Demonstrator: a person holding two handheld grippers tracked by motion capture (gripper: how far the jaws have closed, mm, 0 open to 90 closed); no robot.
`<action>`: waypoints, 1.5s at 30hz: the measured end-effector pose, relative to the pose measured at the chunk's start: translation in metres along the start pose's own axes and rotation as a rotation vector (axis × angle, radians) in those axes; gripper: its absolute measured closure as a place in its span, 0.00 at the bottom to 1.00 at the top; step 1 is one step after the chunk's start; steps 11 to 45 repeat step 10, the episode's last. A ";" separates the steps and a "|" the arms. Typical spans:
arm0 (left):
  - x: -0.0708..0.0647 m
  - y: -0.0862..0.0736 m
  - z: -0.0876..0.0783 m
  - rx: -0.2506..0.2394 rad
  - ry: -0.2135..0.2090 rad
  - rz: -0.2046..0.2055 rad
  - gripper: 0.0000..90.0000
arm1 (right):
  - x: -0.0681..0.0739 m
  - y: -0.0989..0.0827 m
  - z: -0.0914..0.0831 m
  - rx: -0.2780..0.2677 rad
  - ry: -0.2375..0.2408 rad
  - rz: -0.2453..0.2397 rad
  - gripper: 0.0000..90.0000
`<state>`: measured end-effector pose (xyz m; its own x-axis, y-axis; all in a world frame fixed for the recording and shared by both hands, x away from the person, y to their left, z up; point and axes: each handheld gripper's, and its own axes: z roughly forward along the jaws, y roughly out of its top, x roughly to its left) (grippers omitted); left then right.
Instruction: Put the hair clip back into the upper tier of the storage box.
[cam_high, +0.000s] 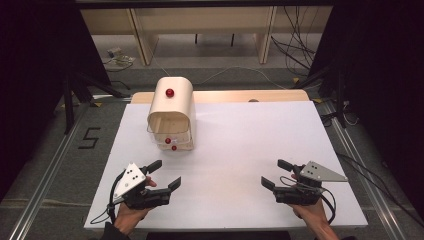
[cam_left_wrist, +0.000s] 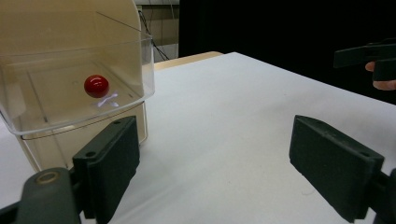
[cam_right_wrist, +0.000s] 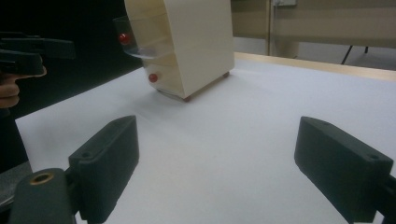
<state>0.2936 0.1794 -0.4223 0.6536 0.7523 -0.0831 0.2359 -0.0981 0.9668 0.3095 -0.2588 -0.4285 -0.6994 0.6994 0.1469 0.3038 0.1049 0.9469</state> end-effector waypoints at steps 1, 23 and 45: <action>0.000 0.000 0.000 0.000 0.000 0.000 0.18 | 0.000 0.000 0.000 -0.002 -0.001 -0.001 0.16; 0.000 0.000 0.000 0.001 -0.002 0.000 0.18 | -0.001 0.000 0.000 -0.004 -0.003 -0.003 0.16; 0.000 0.000 0.000 0.001 -0.002 0.000 0.18 | -0.001 0.000 0.000 -0.004 -0.003 -0.003 0.16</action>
